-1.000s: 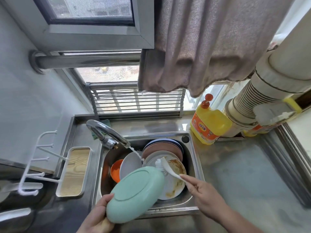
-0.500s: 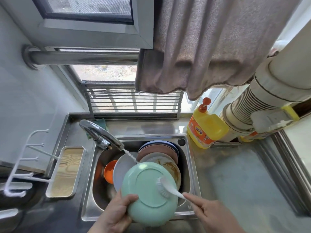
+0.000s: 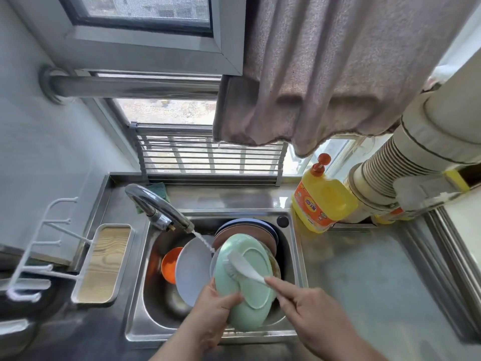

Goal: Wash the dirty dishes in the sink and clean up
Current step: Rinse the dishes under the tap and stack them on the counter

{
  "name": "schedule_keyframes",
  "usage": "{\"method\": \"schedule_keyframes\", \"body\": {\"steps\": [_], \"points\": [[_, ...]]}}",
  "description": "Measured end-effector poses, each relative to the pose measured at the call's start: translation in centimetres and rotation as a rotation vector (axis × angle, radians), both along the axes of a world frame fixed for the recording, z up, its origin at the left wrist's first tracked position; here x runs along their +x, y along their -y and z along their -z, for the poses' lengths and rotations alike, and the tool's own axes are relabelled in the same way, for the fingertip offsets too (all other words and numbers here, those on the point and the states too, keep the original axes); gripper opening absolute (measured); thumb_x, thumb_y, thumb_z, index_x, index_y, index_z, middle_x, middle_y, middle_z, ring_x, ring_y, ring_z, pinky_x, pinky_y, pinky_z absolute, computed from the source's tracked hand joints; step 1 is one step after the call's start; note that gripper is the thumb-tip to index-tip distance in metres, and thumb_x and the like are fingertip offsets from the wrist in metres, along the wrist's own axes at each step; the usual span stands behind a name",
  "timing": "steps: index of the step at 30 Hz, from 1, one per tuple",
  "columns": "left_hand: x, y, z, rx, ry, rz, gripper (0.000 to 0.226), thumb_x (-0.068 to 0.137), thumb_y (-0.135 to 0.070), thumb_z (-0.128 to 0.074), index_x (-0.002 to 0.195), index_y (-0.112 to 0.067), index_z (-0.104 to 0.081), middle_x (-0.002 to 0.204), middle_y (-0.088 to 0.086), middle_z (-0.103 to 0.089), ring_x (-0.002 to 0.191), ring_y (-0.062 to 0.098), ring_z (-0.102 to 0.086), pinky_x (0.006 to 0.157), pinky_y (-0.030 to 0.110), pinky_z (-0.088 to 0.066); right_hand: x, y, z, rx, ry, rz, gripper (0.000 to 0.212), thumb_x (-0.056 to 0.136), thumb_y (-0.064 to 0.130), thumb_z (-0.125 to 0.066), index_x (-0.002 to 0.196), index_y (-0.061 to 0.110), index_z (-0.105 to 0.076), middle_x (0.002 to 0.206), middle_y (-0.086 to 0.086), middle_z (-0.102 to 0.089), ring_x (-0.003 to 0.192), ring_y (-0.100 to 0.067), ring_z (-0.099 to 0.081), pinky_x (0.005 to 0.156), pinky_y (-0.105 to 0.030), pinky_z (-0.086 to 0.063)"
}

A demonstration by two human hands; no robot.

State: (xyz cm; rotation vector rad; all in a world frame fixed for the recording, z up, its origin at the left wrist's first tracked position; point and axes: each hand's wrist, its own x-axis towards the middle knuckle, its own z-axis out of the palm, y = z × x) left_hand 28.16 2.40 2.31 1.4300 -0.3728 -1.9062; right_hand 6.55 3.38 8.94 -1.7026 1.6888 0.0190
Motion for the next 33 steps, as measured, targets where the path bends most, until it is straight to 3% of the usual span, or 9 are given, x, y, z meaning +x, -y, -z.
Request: {"method": "schedule_keyframes", "body": {"steps": [3, 6, 10, 14, 17, 20, 24, 29, 33], "points": [[0.2, 0.0, -0.1, 0.013, 0.033, -0.01, 0.067, 0.06, 0.004, -0.075, 0.126, 0.0, -0.066, 0.11, 0.027, -0.075, 0.101, 0.042, -0.074, 0.084, 0.051, -0.061, -1.2, 2.5, 1.5, -0.027, -0.05, 0.106, 0.038, 0.104, 0.059, -0.035, 0.136, 0.078, -0.031, 0.099, 0.012, -0.075, 0.091, -0.012, -0.068, 0.075, -0.035, -0.054], [0.8, 0.4, -0.3, 0.07, 0.035, -0.062, 0.059, 0.067, 0.011, -0.075, 0.124, -0.001, -0.065, 0.109, 0.027, -0.075, 0.098, 0.045, -0.073, 0.083, 0.062, -0.06, -4.0, 3.6, 4.2, 0.065, -0.196, 0.185, 0.037, 0.106, 0.051, -0.032, 0.138, 0.058, -0.049, 0.102, 0.009, -0.074, 0.083, -0.016, -0.063, 0.067, -0.035, -0.048], [3.8, 1.1, 0.3, 0.187, 0.059, -0.146, 0.046, 0.083, 0.012, -0.058, 0.125, -0.006, -0.064, 0.107, 0.027, -0.076, 0.102, 0.049, -0.07, 0.079, 0.064, -0.06, -4.9, 1.2, 7.5, 0.157, -0.359, 0.097, 0.032, 0.1, 0.052, -0.034, 0.096, 0.028, -0.055, 0.087, 0.001, -0.066, 0.083, -0.025, -0.064, 0.061, -0.036, -0.043], [8.0, 1.2, 0.5, 0.245, 0.07, -0.284, 0.05, 0.079, 0.009, -0.056, 0.126, -0.008, -0.065, 0.107, 0.026, -0.076, 0.105, 0.05, -0.067, 0.087, 0.066, -0.056, -2.6, -0.2, 8.1, 0.12, -0.377, -0.171, 0.031, 0.104, 0.049, -0.038, 0.11, 0.028, -0.06, 0.1, 0.0, -0.066, 0.095, -0.029, -0.063, 0.067, -0.035, -0.04], [9.9, 2.1, 0.9, 0.273, 0.065, -0.352, 0.059, 0.072, 0.009, -0.057, 0.129, -0.003, -0.064, 0.106, 0.026, -0.076, 0.105, 0.048, -0.067, 0.082, 0.058, -0.057, 0.0, 0.3, 9.6, 0.121, -0.442, -0.396, 0.025, 0.102, 0.028, -0.047, 0.119, 0.025, -0.066, 0.108, -0.003, -0.064, 0.114, -0.03, -0.059, 0.077, -0.037, -0.036], [9.5, 3.3, 1.0, 0.286, 0.047, -0.356, 0.056, 0.072, 0.012, -0.053, 0.125, 0.0, -0.065, 0.101, 0.025, -0.077, 0.102, 0.048, -0.068, 0.079, 0.055, -0.057, 3.0, 0.8, 11.5, 0.153, -0.455, -0.475, 0.027, 0.099, 0.02, -0.052, 0.12, 0.025, -0.067, 0.123, -0.006, -0.063, 0.123, -0.03, -0.048, 0.094, -0.045, -0.036], [7.8, 4.9, 1.8, 0.339, 0.027, -0.357, 0.061, 0.072, 0.013, -0.049, 0.129, -0.002, -0.066, 0.11, 0.024, -0.075, 0.102, 0.047, -0.068, 0.081, 0.056, -0.057, 4.8, 0.7, 13.1, 0.191, -0.427, -0.479, 0.034, 0.1, 0.013, -0.048, 0.128, 0.027, -0.062, 0.132, -0.008, -0.054, 0.131, -0.033, -0.041, 0.101, -0.05, -0.034], [6.5, 6.0, 3.1, 0.421, -0.094, -0.44, 0.07, 0.074, 0.01, -0.043, 0.138, -0.01, -0.063, 0.121, 0.023, -0.073, 0.111, 0.05, -0.065, 0.079, 0.062, -0.058, 4.3, 0.5, 12.6, 0.193, -0.328, -0.264, 0.036, 0.099, 0.026, -0.047, 0.132, 0.033, -0.061, 0.133, 0.0, -0.052, 0.13, -0.028, -0.042, 0.103, -0.042, -0.039], [6.7, 5.8, 3.9, 0.474, -0.231, -0.53, 0.075, 0.07, 0.006, -0.039, 0.139, -0.015, -0.062, 0.131, 0.024, -0.068, 0.121, 0.051, -0.06, 0.075, 0.071, -0.058, 4.2, 1.7, 11.5, 0.27, 0.102, 0.344, 0.033, 0.1, 0.041, -0.052, 0.131, 0.042, -0.062, 0.123, 0.013, -0.064, 0.116, -0.011, -0.059, 0.104, -0.035, -0.048]]}}
